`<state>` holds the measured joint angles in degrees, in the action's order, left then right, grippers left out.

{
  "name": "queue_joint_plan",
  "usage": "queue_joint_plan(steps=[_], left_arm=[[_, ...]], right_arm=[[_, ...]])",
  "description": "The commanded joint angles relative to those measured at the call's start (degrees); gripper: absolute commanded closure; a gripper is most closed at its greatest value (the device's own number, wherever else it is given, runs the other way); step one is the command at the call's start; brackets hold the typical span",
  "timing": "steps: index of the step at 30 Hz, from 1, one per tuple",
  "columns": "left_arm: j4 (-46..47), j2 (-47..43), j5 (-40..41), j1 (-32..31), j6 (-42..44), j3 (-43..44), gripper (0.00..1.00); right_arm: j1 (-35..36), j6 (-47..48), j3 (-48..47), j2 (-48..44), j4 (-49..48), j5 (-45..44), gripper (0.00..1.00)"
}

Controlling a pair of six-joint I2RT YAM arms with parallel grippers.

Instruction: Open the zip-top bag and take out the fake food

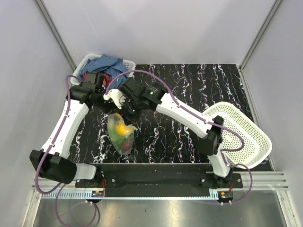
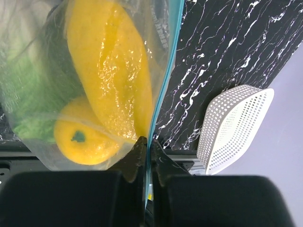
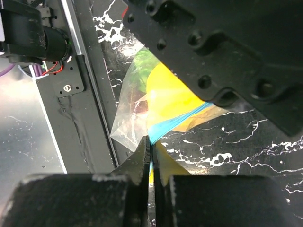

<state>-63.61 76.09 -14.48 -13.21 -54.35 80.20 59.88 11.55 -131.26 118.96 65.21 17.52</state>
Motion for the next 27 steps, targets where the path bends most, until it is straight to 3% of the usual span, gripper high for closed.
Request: queue_joint_plan(steps=[1, 4, 6, 8, 10, 11, 12, 18, 21, 22, 27], left_arm=[[2.09, -2.26, -0.02, 0.2, 1.61, -0.4, 1.0], [2.0, -3.06, -1.25, 1.08, 1.18, -1.36, 1.0], [2.09, -4.55, -1.6, 2.22, 0.12, -1.72, 1.0], [2.18, -6.12, -1.95, 2.93, -0.75, -1.98, 1.0], [2.09, -7.18, -3.18, 3.81, -2.42, -2.68, 1.0], [2.18, -8.06, -3.62, 4.07, -2.86, -3.03, 1.0], [2.44, -8.33, -4.23, 4.16, -3.3, -3.3, 1.0], [2.79, -11.84, -6.35, 4.86, -7.26, -6.28, 1.0], [3.67, -13.42, -8.02, 6.0, -9.89, -8.56, 1.0], [3.76, -14.39, -8.63, 6.27, -10.6, -9.1, 1.0], [4.73, -16.33, -9.42, 6.44, -14.29, -11.3, 1.0]], right_arm=[[0.68, -1.79, -2.77, -1.35, -0.61, -3.36, 0.89], [0.68, -4.77, 0.99, -4.15, -3.14, -7.48, 0.68], [0.68, -6.79, 6.16, -6.36, -4.99, -7.94, 0.49], [0.68, -10.92, 11.18, -11.18, -9.91, -7.15, 0.26], [0.59, -16.0, 21.71, -17.75, -18.65, -5.92, 0.15], [0.59, -17.51, 25.75, -20.23, -22.2, -5.83, 0.01], [0.59, -18.75, 34.58, -22.78, -25.97, -5.65, 0.0], [0.59, -29.64, 61.59, -38.61, -55.32, -2.14, 0.0], [0.59, -34.57, 71.02, -42.13, -70.1, 0.06, 0.06], [0.59, -36.23, 72.62, -42.66, -75.0, 0.49, 0.12], [0.59, -37.74, 77.9, -42.14, -82.51, -0.9, 0.24]])
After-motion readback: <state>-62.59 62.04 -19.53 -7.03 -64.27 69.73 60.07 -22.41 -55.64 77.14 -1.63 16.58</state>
